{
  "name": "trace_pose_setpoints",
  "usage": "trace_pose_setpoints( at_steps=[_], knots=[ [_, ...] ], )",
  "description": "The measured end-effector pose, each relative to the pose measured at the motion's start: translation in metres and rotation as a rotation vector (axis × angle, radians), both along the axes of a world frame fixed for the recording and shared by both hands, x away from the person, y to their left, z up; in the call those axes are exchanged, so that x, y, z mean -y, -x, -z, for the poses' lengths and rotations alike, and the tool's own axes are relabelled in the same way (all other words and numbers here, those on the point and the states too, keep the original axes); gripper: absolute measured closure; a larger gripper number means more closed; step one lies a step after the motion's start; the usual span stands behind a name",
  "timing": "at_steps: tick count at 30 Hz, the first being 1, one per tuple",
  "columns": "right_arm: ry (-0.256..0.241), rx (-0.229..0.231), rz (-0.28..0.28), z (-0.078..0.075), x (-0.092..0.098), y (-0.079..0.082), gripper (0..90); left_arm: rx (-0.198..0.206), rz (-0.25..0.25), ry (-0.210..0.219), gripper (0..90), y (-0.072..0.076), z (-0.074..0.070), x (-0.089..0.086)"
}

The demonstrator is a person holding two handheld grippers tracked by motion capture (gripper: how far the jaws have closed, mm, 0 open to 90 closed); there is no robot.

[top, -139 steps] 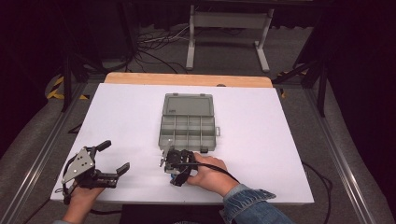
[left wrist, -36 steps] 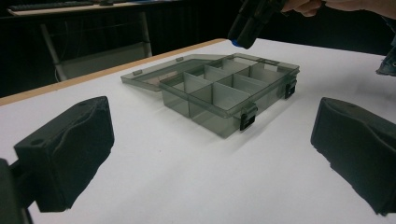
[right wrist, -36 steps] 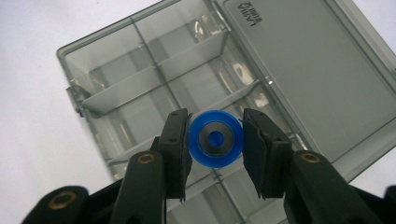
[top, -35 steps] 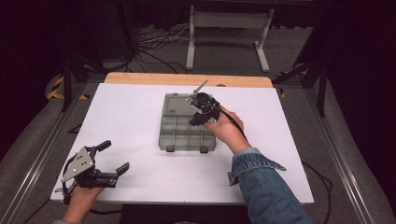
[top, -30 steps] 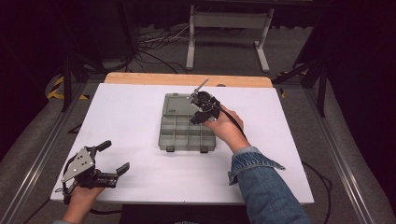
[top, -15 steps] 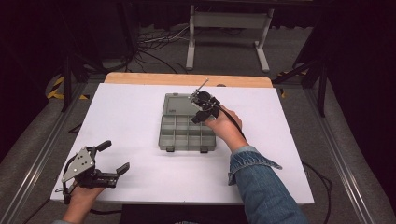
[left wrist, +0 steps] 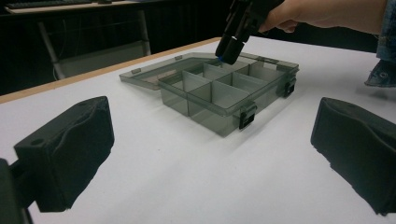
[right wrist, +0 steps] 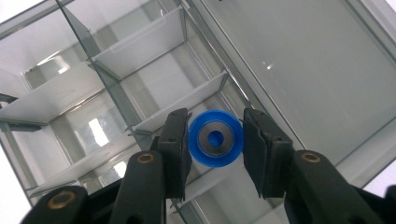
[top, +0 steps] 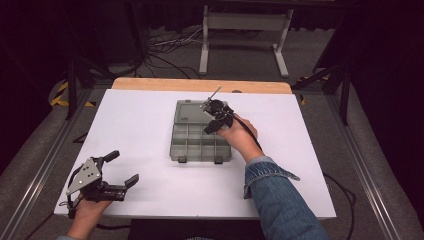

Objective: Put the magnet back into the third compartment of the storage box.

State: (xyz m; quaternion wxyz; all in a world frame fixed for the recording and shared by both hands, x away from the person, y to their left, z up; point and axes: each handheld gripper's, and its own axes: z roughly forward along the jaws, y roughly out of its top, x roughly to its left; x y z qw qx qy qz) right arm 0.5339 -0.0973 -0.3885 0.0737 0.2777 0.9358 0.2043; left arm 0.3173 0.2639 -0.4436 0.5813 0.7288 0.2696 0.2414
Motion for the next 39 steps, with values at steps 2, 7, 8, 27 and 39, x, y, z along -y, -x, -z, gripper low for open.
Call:
trace_pose_setpoints(
  at_steps=[2, 7, 8, 27, 39],
  knots=[
    [0.001, -0.002, -0.006, 0.001, -0.001, 0.000, 61.7, 0.000, 0.000, 0.001, 0.2, 0.000, 0.000, 0.000],
    [0.014, -0.003, -0.012, 0.005, -0.005, -0.001, 61.6, 0.000, -0.002, 0.004, 0.3, 0.000, 0.000, 0.000],
    [0.016, -0.003, -0.010, 0.006, -0.005, -0.001, 61.6, -0.001, 0.000, 0.003, 0.2, 0.000, 0.000, 0.000],
    [0.026, -0.020, -0.006, 0.011, -0.006, -0.002, 57.4, 0.000, -0.002, 0.005, 0.3, 0.000, 0.000, 0.000],
    [-0.023, 0.037, 0.003, -0.009, 0.001, 0.010, 35.0, -0.001, 0.002, 0.000, 0.2, 0.001, -0.001, 0.000]
  ],
)
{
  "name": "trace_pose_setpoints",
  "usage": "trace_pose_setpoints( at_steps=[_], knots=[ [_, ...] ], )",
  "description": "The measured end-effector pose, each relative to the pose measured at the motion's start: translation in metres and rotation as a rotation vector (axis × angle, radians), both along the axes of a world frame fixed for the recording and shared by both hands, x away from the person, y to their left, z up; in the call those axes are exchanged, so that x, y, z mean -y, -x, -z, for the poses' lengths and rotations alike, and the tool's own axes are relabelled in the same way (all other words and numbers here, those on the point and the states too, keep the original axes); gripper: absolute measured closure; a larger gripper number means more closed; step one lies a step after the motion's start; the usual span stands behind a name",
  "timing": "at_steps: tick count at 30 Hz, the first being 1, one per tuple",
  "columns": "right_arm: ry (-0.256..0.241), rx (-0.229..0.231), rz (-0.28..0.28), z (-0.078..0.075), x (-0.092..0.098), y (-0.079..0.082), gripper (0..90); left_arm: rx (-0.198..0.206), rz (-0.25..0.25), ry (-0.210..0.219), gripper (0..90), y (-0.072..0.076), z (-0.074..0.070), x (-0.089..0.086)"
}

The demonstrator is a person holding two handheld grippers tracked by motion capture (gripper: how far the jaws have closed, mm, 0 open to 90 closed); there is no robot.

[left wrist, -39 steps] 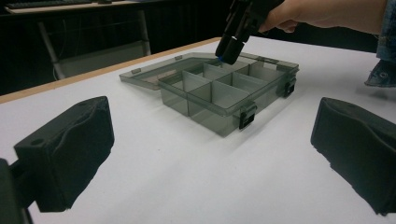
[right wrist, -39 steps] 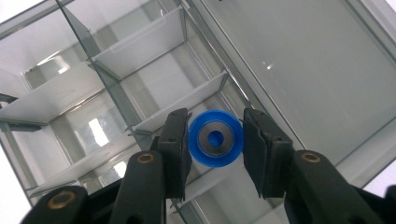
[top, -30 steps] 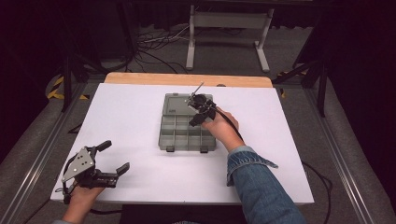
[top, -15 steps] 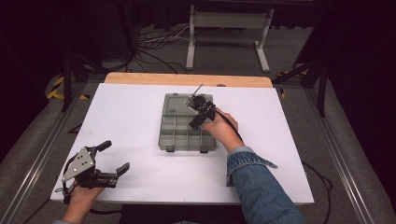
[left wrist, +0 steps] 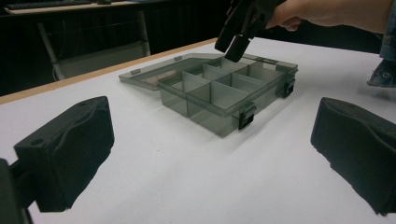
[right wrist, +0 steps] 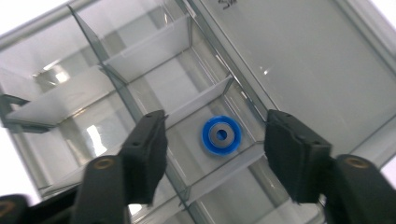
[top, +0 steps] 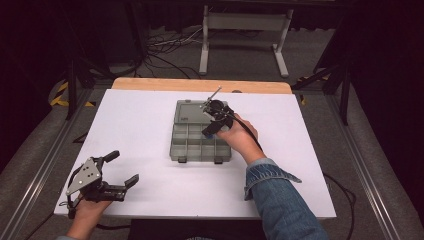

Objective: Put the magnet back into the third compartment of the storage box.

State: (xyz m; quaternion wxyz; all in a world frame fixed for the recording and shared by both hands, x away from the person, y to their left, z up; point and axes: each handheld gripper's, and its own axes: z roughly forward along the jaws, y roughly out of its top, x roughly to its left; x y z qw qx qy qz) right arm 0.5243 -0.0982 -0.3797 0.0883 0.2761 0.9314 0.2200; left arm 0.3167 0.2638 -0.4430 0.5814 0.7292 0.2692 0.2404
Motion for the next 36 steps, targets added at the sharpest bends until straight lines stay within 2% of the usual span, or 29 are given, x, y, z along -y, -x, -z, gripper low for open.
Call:
trace_pose_setpoints(
  at_steps=[7, 10, 24, 27, 36],
  knots=[
    [-0.040, 0.036, -0.020, -0.016, 0.005, 0.016, 26.6, 0.000, 0.000, -0.003, 0.3, 0.000, 0.000, 0.000],
    [-0.063, 0.063, -0.035, -0.027, 0.008, 0.029, 21.9, 0.000, -0.001, 0.001, 0.3, 0.000, 0.000, 0.000],
    [-0.133, 0.137, -0.079, -0.050, 0.025, 0.070, 13.6, 0.005, -0.003, 0.006, 0.3, 0.000, 0.000, 0.001],
    [-0.153, 0.145, -0.079, -0.053, 0.032, 0.079, 9.8, 0.002, -0.004, 0.005, 0.2, 0.000, 0.000, 0.001],
    [-0.229, 0.212, -0.037, -0.058, 0.063, 0.100, 2.8, 0.004, 0.000, 0.017, 0.3, 0.000, -0.001, 0.001]
  ],
)
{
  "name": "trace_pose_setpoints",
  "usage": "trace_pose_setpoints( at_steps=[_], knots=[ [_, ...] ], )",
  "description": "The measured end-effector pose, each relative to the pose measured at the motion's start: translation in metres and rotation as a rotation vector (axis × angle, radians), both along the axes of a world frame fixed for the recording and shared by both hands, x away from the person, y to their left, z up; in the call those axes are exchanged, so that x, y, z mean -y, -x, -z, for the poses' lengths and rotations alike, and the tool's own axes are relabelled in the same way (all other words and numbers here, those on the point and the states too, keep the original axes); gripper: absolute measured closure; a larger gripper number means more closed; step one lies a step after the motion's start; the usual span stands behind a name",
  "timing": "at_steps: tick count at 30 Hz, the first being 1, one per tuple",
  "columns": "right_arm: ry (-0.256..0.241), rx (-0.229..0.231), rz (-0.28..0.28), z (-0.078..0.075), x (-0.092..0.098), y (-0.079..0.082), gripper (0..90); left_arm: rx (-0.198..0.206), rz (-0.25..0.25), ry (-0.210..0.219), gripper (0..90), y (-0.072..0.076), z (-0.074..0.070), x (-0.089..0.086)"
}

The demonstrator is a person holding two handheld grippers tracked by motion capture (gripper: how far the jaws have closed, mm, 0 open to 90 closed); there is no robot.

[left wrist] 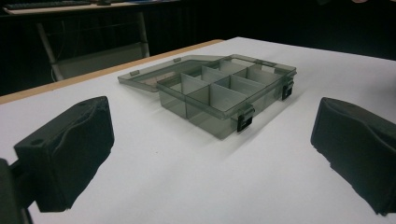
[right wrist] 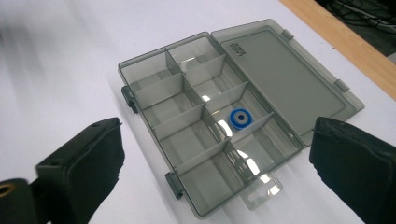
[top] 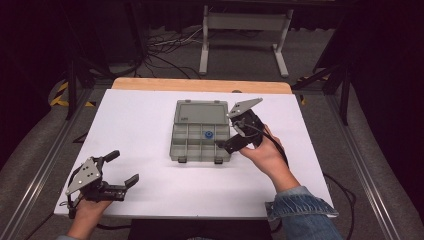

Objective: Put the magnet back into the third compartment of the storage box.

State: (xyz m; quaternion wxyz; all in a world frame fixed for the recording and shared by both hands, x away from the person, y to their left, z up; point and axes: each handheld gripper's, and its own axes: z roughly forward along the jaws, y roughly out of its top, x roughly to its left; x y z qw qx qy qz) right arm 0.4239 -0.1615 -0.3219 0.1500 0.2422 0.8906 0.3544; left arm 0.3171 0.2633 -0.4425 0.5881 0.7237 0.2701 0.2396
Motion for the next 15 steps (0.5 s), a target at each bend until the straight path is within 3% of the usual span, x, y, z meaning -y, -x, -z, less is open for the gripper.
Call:
trace_pose_setpoints(
  at_steps=[9, 13, 15],
  knots=[
    [-0.073, 0.045, 0.027, 0.000, 0.030, 0.020, 0.0, 0.000, -0.001, -0.004, 0.2, 0.000, 0.000, 0.001],
    [-0.149, 0.094, 0.024, 0.004, 0.044, 0.029, 0.0, 0.000, -0.002, -0.005, 0.2, 0.000, 0.000, 0.001],
    [-0.164, 0.123, 0.026, 0.005, 0.050, 0.034, 0.0, -0.001, -0.003, -0.003, 0.2, 0.000, 0.000, 0.001]
  ],
)
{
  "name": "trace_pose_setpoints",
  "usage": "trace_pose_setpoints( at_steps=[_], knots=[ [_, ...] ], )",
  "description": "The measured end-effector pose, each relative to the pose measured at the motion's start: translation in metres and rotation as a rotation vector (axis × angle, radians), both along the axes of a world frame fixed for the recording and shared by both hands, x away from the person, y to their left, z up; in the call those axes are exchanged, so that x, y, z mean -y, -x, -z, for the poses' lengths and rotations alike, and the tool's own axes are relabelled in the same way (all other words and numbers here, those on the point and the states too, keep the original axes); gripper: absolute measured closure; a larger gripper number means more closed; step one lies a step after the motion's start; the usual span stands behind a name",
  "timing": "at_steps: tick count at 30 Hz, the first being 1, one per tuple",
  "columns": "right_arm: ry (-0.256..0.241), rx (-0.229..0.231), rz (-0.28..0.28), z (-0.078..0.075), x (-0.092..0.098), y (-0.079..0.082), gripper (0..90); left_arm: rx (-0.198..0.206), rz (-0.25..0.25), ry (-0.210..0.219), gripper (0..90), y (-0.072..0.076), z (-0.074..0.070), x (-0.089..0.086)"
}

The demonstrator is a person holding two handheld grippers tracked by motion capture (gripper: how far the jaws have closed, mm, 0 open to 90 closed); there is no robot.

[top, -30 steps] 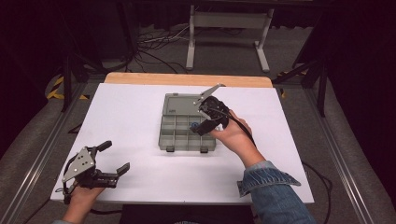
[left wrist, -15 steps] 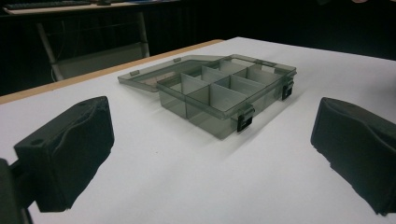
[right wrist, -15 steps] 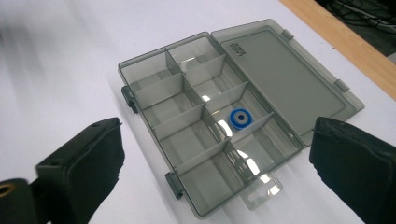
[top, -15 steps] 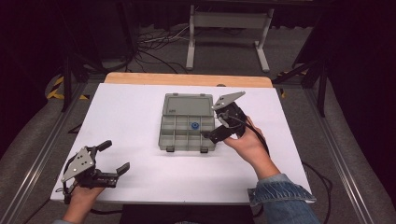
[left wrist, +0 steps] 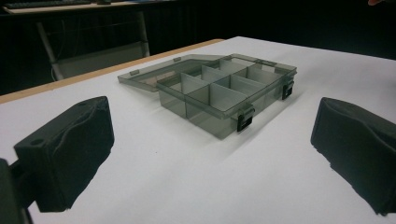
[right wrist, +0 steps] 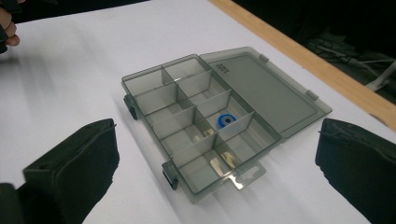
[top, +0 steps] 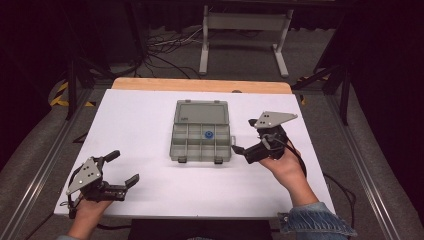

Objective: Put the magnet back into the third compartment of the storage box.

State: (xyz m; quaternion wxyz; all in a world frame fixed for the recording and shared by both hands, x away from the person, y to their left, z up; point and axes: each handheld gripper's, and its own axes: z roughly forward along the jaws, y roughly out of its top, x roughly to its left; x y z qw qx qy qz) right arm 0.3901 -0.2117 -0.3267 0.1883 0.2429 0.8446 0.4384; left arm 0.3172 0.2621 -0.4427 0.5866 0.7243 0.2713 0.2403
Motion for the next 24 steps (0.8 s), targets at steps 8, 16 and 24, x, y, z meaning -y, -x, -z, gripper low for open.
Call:
trace_pose_setpoints(
  at_steps=[8, 16, 24],
  knots=[
    [-0.089, 0.069, -0.013, 0.008, 0.020, 0.019, 0.0, 0.000, 0.003, 0.001, 0.3, 0.000, 0.000, 0.000],
    [-0.129, 0.094, 0.026, 0.029, 0.039, 0.033, 0.0, 0.001, 0.002, -0.001, 0.3, 0.000, 0.000, 0.000],
    [-0.176, 0.143, 0.058, 0.046, 0.056, 0.045, 0.0, 0.001, -0.001, 0.005, 0.2, 0.001, -0.001, 0.000]
  ],
)
